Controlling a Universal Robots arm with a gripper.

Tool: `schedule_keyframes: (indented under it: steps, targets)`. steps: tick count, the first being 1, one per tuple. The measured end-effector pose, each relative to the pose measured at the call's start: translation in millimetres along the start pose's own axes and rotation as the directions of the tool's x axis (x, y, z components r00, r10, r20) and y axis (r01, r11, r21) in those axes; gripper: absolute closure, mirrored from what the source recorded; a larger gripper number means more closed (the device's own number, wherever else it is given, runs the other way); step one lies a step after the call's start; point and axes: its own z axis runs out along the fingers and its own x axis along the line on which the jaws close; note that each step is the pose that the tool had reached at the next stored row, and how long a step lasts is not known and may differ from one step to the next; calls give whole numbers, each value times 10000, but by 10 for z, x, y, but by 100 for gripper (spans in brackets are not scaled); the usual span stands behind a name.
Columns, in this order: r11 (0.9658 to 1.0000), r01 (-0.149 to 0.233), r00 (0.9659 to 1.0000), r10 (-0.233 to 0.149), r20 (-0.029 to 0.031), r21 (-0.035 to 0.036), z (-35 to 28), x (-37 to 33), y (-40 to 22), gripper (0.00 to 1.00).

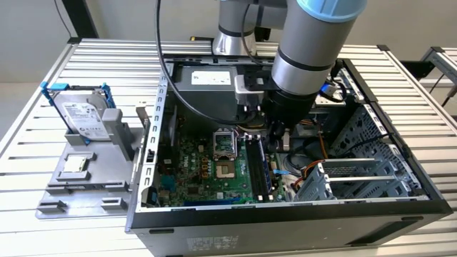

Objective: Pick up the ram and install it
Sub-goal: 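Press down the ram until it locks into place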

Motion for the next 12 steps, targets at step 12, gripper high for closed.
schedule_keyframes:
  steps: [12]
  targets:
    - [10000,9,10000,-9,-22,21,11,131,53,100]
